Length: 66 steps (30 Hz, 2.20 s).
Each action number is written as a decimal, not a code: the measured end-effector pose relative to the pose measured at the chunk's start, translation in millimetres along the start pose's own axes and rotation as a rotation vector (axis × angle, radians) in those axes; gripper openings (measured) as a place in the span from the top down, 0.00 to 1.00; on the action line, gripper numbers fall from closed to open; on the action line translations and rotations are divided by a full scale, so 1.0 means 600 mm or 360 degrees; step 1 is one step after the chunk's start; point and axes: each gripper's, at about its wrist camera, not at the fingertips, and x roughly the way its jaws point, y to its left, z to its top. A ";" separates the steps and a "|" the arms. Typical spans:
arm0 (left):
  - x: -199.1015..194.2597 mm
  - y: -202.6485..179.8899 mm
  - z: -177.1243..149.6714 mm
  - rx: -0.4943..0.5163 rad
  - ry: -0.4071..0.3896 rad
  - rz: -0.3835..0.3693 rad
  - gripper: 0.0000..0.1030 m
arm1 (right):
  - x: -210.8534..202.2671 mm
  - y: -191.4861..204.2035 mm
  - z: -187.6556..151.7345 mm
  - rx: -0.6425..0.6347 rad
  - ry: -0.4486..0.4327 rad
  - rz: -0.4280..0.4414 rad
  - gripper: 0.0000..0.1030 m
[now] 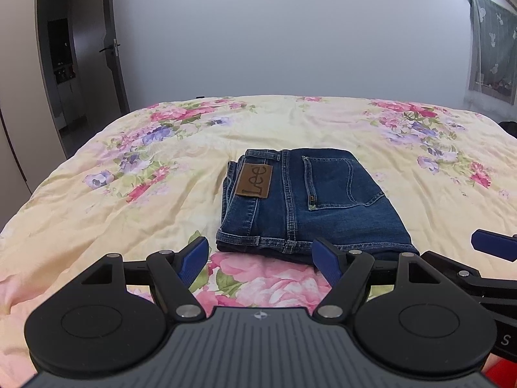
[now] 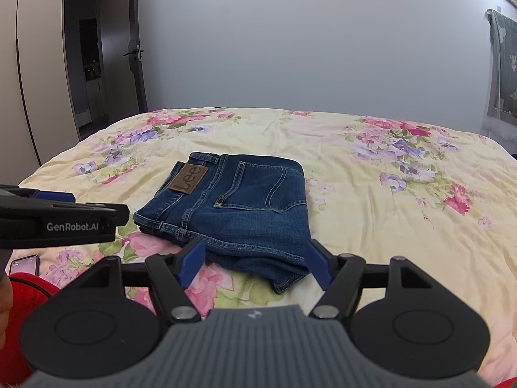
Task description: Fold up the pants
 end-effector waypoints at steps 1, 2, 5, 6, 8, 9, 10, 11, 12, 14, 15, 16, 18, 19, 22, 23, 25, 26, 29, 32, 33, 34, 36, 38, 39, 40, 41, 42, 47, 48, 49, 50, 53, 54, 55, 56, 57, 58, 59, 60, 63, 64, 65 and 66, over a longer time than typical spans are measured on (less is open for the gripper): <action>0.000 0.000 0.000 0.0002 0.0000 0.0002 0.17 | 0.000 0.000 0.000 0.0000 0.0000 0.0001 0.37; 0.000 0.000 0.000 0.0004 -0.0001 0.0004 0.17 | 0.000 0.000 0.000 0.0000 -0.0001 0.0001 0.37; 0.000 0.000 0.000 0.0002 -0.0001 0.0003 0.17 | 0.000 0.000 0.000 -0.0001 -0.0004 0.0002 0.37; 0.000 0.000 0.000 0.0004 -0.0002 0.0006 0.17 | 0.000 0.000 0.000 -0.0002 -0.0004 0.0003 0.37; -0.001 0.000 0.000 0.0005 -0.0002 0.0008 0.17 | -0.001 0.000 0.001 -0.0004 -0.0005 0.0005 0.36; -0.001 0.000 0.000 0.0004 0.0000 0.0007 0.17 | -0.001 0.000 0.001 -0.0005 -0.0005 0.0006 0.36; -0.001 0.000 0.001 0.0003 0.0001 0.0007 0.17 | 0.000 0.000 0.001 -0.0005 -0.0003 0.0006 0.36; -0.001 0.000 0.001 0.0002 0.0003 0.0007 0.17 | 0.000 0.000 0.001 -0.0004 -0.0002 0.0006 0.36; -0.002 0.000 0.001 0.0004 0.0004 0.0007 0.17 | -0.001 0.001 0.001 -0.0005 -0.0002 0.0006 0.36; -0.002 0.000 0.001 0.0003 0.0001 0.0008 0.17 | -0.001 0.001 0.001 -0.0007 -0.0003 0.0005 0.36; -0.001 0.000 0.000 0.0002 0.0001 0.0007 0.17 | -0.002 0.001 0.002 -0.0008 -0.0005 0.0006 0.36; -0.001 0.000 0.001 0.0002 0.0000 0.0007 0.17 | -0.003 0.001 0.002 -0.0009 -0.0007 0.0006 0.36; -0.001 0.000 0.001 0.0002 0.0001 0.0008 0.17 | -0.004 0.002 0.002 -0.0014 -0.0010 0.0008 0.36; -0.001 0.000 0.001 0.0003 0.0001 0.0008 0.17 | -0.005 0.002 0.002 -0.0016 -0.0011 0.0008 0.36; -0.001 0.000 0.001 0.0003 0.0000 0.0009 0.17 | -0.005 0.001 0.001 -0.0015 -0.0012 0.0009 0.36; -0.001 0.000 0.001 0.0003 0.0001 0.0008 0.17 | -0.006 0.001 0.001 -0.0014 -0.0013 0.0009 0.36; -0.001 0.001 0.001 0.0001 0.0002 0.0008 0.17 | -0.006 0.000 0.001 -0.0012 -0.0012 0.0008 0.36; -0.001 0.001 0.001 0.0001 0.0001 0.0007 0.17 | -0.006 -0.001 0.001 -0.0011 -0.0011 0.0009 0.36; -0.001 0.001 0.001 0.0004 0.0000 0.0007 0.17 | -0.006 -0.001 0.001 -0.0007 -0.0010 0.0008 0.36; -0.002 0.001 0.002 0.0008 -0.0004 0.0007 0.17 | -0.006 -0.002 0.001 -0.0004 -0.0013 0.0006 0.36; -0.002 0.001 0.002 0.0007 -0.0004 0.0007 0.17 | -0.006 -0.002 0.002 -0.0003 -0.0014 0.0005 0.36; -0.002 0.001 0.002 0.0006 -0.0004 0.0006 0.17 | -0.006 -0.002 0.002 -0.0001 -0.0014 0.0003 0.36; -0.002 0.000 0.002 0.0006 -0.0003 0.0008 0.17 | -0.006 -0.002 0.002 0.0000 -0.0014 0.0003 0.36; -0.003 0.000 0.002 0.0007 -0.0003 0.0007 0.17 | -0.005 -0.003 0.002 0.0000 -0.0014 0.0002 0.36; -0.003 0.000 0.002 0.0006 -0.0004 0.0007 0.17 | -0.005 -0.003 0.002 0.0001 -0.0013 0.0003 0.36; -0.003 0.000 0.002 0.0006 -0.0003 0.0006 0.17 | -0.005 -0.003 0.002 0.0003 -0.0012 0.0002 0.36; -0.003 0.000 0.002 0.0006 -0.0003 0.0005 0.17 | -0.005 -0.003 0.002 0.0003 -0.0012 0.0003 0.36; -0.003 0.000 0.003 0.0008 -0.0004 0.0006 0.17 | -0.005 -0.003 0.002 0.0003 -0.0011 0.0003 0.36; -0.004 -0.001 0.002 0.0007 -0.0004 0.0007 0.17 | -0.004 -0.003 0.001 0.0004 -0.0012 0.0002 0.35; -0.004 -0.001 0.002 0.0007 -0.0004 0.0008 0.17 | -0.004 -0.003 0.001 0.0005 -0.0013 0.0001 0.35; -0.004 -0.001 0.003 0.0006 -0.0005 0.0009 0.17 | -0.004 -0.003 0.001 0.0006 -0.0014 0.0001 0.35; -0.004 0.000 0.004 0.0006 -0.0006 0.0008 0.17 | -0.004 -0.003 0.000 0.0007 -0.0015 0.0000 0.35; -0.004 0.000 0.003 0.0008 -0.0006 0.0009 0.17 | -0.005 -0.003 0.000 0.0006 -0.0013 0.0002 0.35; -0.004 0.000 0.003 0.0008 -0.0005 0.0009 0.17 | -0.004 -0.003 0.000 0.0006 -0.0013 0.0003 0.35; -0.004 0.000 0.003 0.0009 -0.0005 0.0008 0.17 | -0.005 -0.003 0.000 0.0006 -0.0014 0.0001 0.35; -0.004 0.000 0.004 0.0010 -0.0004 0.0007 0.17 | -0.005 -0.003 0.000 0.0007 -0.0014 0.0002 0.35; -0.005 0.000 0.004 0.0012 -0.0004 0.0007 0.17 | -0.004 -0.003 0.000 0.0007 -0.0014 0.0003 0.35; -0.005 0.000 0.004 0.0013 -0.0004 0.0008 0.17 | -0.005 -0.003 0.000 0.0008 -0.0015 0.0004 0.35; -0.005 0.000 0.004 0.0013 -0.0006 0.0008 0.17 | -0.005 -0.003 -0.001 0.0008 -0.0014 0.0005 0.35; -0.005 -0.001 0.004 0.0014 -0.0005 0.0007 0.17 | -0.004 -0.003 -0.001 0.0008 -0.0013 0.0006 0.35; -0.005 -0.002 0.003 0.0020 -0.0003 0.0007 0.17 | -0.004 -0.002 -0.002 0.0008 -0.0007 0.0008 0.35; -0.005 -0.002 0.004 0.0025 -0.0001 0.0004 0.17 | -0.004 -0.002 -0.002 0.0009 -0.0007 0.0009 0.35; -0.005 -0.002 0.004 0.0029 -0.0003 0.0001 0.17 | -0.004 -0.002 -0.002 0.0008 -0.0007 0.0009 0.35; -0.005 -0.002 0.004 0.0030 -0.0003 0.0000 0.17 | -0.004 -0.001 -0.002 0.0008 -0.0006 0.0007 0.35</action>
